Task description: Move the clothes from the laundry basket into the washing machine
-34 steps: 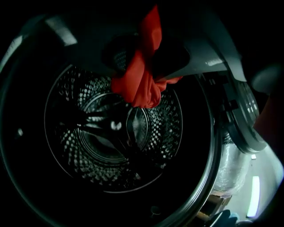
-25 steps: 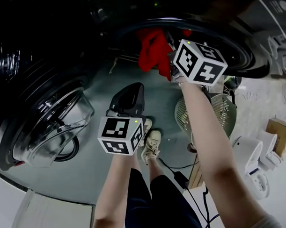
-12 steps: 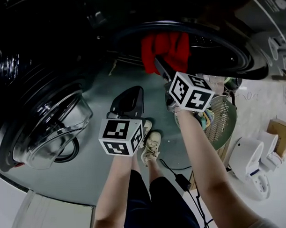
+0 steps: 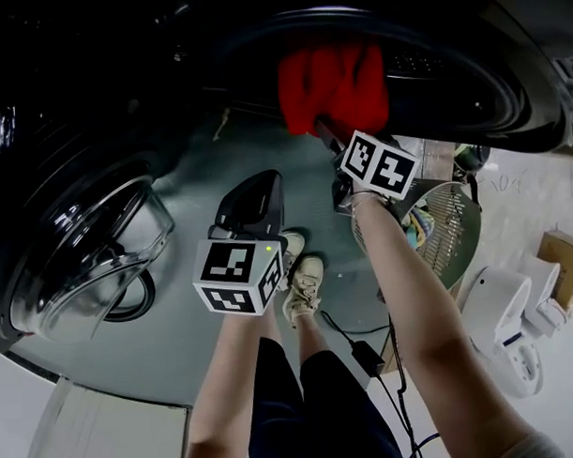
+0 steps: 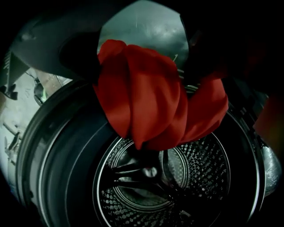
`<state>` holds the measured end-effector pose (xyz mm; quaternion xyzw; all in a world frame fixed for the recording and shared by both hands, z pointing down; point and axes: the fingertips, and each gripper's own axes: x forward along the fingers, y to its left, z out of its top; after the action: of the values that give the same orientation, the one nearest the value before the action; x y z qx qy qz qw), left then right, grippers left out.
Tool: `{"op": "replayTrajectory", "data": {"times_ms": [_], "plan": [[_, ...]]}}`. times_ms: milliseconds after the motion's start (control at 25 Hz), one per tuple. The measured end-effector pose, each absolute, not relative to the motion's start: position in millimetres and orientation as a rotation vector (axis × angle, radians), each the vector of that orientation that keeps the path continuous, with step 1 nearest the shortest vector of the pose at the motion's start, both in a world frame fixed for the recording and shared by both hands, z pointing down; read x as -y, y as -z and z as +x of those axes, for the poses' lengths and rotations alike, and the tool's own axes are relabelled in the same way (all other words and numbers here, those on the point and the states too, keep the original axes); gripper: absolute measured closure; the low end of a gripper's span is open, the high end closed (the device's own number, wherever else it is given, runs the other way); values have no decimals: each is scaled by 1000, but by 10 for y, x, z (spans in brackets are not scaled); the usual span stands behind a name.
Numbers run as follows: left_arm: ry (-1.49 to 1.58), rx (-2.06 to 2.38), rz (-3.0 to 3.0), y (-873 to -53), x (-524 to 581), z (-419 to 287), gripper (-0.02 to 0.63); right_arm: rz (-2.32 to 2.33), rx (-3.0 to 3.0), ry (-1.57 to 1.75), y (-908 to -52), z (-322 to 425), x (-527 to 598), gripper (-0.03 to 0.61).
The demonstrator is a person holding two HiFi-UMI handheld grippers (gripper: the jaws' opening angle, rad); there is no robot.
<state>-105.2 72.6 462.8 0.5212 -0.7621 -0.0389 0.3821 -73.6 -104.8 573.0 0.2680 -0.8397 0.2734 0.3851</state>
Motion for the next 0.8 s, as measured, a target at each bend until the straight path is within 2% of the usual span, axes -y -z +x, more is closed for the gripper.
{"op": "replayTrajectory", "data": {"times_ms": [120,200,280,360,600,800], "plan": [[95,1942,1317,-4671,-736,-1045,612,677,2078,-713,-5805,-696,1149,110],[82,1939,1322,-4682,-740,-1043,612,658,2063,-751,-5778,-680,1156,176],[78,1936,1315,-4692,-767,-1052,612,621,2086,-779,-5697,-717,1077,383],[76,1934,1309,-4689,-781,-1058,612,577,2157,-788,-5541,-793,968,475],[71,1939,1321,-4589,-762,-1082,613,438,2451,-820,-4742,-1186,782,489],[83,1955,1336,-4447,-696,-1160,612,428,2660,-705,-4208,-1588,977,489]]}}
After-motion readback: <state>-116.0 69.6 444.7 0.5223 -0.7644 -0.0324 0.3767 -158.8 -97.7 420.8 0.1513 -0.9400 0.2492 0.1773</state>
